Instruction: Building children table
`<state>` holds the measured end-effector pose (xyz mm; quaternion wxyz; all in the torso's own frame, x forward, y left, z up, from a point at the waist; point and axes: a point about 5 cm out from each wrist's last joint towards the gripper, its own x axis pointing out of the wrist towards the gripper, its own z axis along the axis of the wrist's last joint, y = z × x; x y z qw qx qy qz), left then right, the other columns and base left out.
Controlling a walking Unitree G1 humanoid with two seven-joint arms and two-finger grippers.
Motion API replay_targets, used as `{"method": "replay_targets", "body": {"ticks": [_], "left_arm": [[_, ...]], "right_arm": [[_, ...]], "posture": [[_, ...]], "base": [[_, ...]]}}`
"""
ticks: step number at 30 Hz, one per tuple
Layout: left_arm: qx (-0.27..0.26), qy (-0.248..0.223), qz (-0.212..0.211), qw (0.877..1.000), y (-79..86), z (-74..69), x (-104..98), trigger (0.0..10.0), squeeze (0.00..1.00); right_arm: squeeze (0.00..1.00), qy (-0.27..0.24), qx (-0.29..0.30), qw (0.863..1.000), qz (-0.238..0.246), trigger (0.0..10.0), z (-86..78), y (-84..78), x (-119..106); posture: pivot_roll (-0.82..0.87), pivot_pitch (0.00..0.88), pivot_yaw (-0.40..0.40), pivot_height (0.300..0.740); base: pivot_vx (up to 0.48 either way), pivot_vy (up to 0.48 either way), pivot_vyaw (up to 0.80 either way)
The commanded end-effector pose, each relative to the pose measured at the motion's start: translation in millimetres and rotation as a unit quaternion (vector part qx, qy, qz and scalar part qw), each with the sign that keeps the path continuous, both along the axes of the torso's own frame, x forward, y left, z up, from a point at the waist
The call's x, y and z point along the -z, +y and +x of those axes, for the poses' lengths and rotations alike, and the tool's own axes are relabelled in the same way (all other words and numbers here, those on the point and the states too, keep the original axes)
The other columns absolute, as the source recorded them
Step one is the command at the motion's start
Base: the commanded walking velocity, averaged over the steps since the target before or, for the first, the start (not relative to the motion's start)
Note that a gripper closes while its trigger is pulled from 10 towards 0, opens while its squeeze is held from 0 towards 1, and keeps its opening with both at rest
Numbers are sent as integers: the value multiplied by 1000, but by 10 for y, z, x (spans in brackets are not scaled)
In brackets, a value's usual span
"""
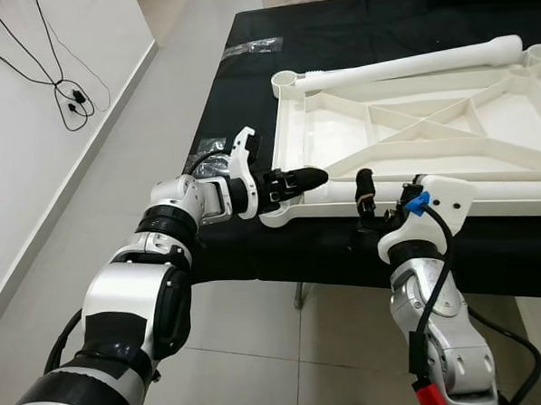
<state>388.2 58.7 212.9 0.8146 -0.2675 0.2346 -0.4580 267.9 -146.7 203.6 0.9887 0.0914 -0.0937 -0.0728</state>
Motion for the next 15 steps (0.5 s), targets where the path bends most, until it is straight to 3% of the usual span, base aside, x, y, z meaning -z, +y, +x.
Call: {"method": "replay_targets", "body": {"ticks": [1,15], "left_arm": [[-8,10,-1,1000,32,-1,56,10000,0],[-5,12,-25,1000,-53,-6,32,10000,0]], "right_arm": [[0,7,1,1000,13,10000,-30,12,15],[0,9,1,1000,11,10000,-44,23,-8]], "posture": [[91,199,131,740],[74,204,140,740]], "base": [[0,0,0],[0,0,0]]}}
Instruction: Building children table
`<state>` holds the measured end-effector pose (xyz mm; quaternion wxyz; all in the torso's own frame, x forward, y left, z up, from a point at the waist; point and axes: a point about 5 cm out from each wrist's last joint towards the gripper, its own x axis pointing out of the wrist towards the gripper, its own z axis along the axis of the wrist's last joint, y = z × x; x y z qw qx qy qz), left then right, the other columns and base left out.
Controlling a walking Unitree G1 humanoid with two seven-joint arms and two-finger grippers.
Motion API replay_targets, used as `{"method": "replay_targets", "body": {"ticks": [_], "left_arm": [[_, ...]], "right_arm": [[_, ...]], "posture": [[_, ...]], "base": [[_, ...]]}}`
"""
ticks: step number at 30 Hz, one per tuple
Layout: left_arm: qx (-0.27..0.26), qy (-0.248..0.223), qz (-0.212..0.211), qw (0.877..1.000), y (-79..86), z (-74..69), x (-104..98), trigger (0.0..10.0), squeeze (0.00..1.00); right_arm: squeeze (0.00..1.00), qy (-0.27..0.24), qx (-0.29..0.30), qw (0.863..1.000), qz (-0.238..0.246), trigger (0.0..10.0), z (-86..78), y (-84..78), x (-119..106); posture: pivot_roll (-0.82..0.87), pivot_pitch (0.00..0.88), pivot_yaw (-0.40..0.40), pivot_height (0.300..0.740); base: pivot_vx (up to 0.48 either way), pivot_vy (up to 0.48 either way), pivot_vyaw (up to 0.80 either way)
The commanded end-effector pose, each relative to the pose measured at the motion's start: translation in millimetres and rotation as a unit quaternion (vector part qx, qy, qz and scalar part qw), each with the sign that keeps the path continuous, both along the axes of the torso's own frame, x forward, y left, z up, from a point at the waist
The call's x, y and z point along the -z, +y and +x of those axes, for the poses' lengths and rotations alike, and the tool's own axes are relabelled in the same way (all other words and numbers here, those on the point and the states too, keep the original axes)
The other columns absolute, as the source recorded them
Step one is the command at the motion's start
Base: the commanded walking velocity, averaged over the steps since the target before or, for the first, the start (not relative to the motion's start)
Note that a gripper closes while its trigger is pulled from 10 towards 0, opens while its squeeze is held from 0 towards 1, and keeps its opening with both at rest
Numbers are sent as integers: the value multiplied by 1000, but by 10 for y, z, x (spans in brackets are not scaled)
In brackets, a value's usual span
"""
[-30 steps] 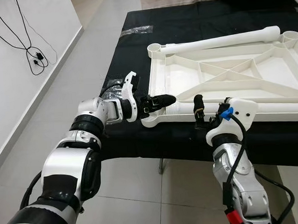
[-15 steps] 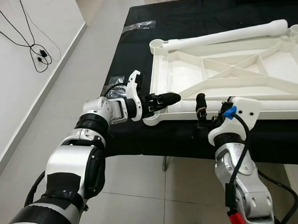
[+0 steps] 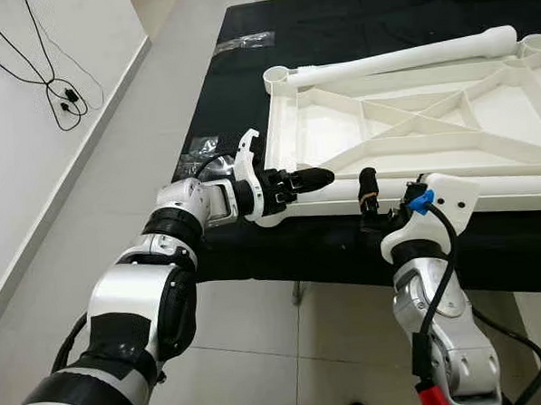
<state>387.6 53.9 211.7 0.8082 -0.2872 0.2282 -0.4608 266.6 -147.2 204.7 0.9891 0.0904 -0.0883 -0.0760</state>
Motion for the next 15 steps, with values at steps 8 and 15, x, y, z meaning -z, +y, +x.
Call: {"method": "replay_targets", "body": {"ticks": [8,15], "left_arm": [[5,2,-21,1000,-45,2,-67,10000,0],[15,-5,-30,999,-52,6,-170,10000,0]], "right_arm": [[0,5,-2,1000,11,10000,-30,29,1],[0,5,-4,1000,12,10000,-17,40,4]], "posture": [[80,198,141,740],[90,190,136,740]], "base": [[0,0,0],[0,0,0]]}}
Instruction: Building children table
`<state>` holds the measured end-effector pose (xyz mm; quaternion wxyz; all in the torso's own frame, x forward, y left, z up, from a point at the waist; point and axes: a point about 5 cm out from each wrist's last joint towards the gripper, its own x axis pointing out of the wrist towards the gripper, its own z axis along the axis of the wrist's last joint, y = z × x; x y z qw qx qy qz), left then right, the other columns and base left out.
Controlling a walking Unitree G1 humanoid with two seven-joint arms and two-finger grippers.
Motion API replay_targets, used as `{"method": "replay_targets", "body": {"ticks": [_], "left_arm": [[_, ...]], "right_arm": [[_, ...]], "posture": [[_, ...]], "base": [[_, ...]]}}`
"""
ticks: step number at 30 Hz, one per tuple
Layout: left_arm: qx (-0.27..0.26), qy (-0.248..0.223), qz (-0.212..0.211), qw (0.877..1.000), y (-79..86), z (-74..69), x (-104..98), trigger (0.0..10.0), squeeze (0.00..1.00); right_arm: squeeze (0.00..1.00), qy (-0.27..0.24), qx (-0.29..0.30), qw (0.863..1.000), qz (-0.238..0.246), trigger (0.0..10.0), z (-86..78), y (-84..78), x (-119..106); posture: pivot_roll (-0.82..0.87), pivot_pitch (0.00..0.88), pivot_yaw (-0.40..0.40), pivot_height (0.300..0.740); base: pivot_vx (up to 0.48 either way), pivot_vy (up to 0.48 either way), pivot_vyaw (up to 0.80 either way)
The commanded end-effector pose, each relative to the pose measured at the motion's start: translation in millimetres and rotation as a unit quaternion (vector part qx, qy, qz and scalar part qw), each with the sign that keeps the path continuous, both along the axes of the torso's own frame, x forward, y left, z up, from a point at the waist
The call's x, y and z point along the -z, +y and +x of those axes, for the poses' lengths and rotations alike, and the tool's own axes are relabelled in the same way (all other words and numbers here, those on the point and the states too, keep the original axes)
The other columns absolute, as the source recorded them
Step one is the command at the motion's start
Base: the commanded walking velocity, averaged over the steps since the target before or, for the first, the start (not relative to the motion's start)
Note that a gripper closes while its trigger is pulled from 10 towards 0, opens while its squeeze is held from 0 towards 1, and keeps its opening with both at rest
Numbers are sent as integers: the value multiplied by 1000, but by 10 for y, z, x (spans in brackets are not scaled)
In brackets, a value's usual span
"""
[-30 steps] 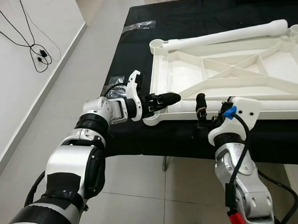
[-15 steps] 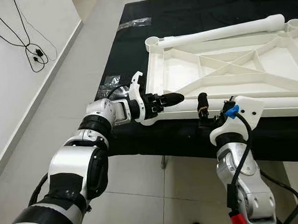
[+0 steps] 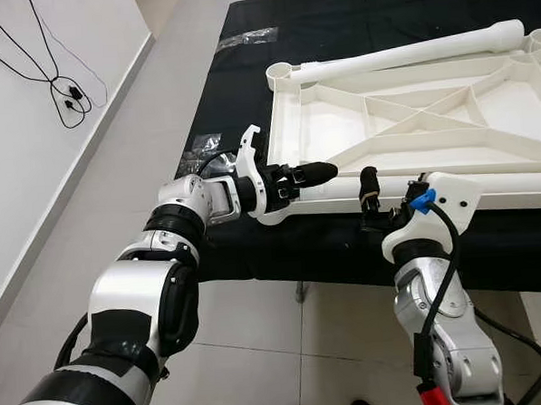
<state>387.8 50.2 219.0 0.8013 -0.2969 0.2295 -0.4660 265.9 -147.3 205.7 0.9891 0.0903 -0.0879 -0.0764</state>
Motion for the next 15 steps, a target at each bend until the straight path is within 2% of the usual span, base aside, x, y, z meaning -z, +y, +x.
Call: {"method": "replay_targets", "body": {"ticks": [1,15], "left_arm": [[20,-15,-30,999,-7,4,-175,10000,0],[41,-35,-100,994,-2,-2,-383,10000,0]], "right_arm": [[0,6,-9,1000,15,10000,5,68,22],[0,6,-16,1000,13,10000,26,93,27]], "posture": [[94,182,133,740],[92,171,132,740]], "base": [[0,0,0],[0,0,0]]}}
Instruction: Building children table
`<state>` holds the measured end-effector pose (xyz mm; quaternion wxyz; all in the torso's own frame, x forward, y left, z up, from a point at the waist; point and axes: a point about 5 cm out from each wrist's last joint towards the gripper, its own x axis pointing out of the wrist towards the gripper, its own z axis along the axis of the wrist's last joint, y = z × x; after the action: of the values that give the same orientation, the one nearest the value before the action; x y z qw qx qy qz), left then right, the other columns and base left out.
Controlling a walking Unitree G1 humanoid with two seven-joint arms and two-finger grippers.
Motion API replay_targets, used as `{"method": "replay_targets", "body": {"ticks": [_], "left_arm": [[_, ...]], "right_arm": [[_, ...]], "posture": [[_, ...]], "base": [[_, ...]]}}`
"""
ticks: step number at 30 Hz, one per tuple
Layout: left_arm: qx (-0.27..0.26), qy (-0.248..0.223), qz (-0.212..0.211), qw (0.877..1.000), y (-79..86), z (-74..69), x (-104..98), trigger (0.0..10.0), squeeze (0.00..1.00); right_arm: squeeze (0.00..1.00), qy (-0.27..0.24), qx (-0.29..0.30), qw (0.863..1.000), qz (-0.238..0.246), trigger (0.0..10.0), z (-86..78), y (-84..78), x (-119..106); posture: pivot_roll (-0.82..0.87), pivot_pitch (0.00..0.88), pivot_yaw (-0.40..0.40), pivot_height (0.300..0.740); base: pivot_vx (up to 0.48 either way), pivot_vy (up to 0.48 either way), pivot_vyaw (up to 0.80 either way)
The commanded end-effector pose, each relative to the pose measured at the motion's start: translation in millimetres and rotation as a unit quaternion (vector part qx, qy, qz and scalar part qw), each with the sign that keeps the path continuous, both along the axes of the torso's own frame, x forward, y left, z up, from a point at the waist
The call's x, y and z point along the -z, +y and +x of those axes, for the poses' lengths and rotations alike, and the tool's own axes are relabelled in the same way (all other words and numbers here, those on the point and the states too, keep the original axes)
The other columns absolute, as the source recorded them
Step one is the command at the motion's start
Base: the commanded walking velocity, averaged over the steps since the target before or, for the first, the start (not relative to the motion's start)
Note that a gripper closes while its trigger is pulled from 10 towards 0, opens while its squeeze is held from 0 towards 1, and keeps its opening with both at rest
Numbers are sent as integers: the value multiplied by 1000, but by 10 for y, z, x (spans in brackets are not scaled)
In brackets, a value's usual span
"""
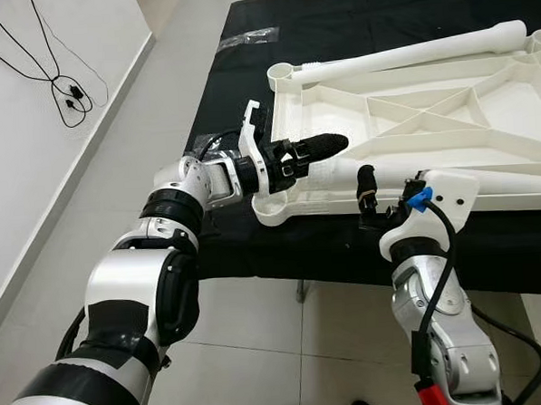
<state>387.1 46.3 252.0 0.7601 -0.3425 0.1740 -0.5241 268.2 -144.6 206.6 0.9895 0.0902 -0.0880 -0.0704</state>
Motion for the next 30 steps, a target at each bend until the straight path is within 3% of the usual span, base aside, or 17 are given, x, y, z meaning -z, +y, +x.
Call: {"method": "replay_targets", "body": {"ticks": [1,12,16,17,18,20,21,22,23,30], "left_arm": [[2,-4,-12,1000,37,5,-53,10000,0],[32,28,-19,999,-52,-67,140,10000,0],[42,36,-4,998,-75,-95,233,10000,0],[42,37,4,998,-74,-99,264,8000,0],[40,40,9,998,-69,-99,286,6667,0],[40,40,9,998,-69,-99,286,6667,0],[38,40,14,998,-63,-98,305,4588,0],[38,40,14,998,-63,-98,305,4588,0],[36,42,17,998,-57,-97,320,0,0],[15,48,27,998,-9,-77,374,0,0]], "right_arm": [[0,6,-10,1000,14,10000,3,66,36],[0,6,-3,1000,10,10000,-6,31,20],[0,6,-1,1000,9,10000,-13,22,11],[0,6,-1,1000,9,10000,-15,19,8],[0,6,0,1000,9,10000,-16,17,7],[0,6,0,1000,9,10000,-16,17,7],[0,6,1,1000,10,10000,-16,13,7],[0,6,1,1000,10,10000,-16,13,7],[0,6,2,1000,10,10000,-17,10,7],[0,5,2,1000,11,10000,-19,7,5]], "posture": [[92,171,132,740],[77,189,142,740],[74,193,143,740],[73,196,144,740],[73,196,144,740],[73,196,144,740],[73,199,143,740],[73,199,143,740],[73,199,143,740],[74,200,140,740]], "base": [[0,0,0],[0,0,0],[0,0,0],[0,0,0],[0,0,0],[0,0,0],[0,0,0],[0,0,0],[0,0,0],[0,0,0]]}}
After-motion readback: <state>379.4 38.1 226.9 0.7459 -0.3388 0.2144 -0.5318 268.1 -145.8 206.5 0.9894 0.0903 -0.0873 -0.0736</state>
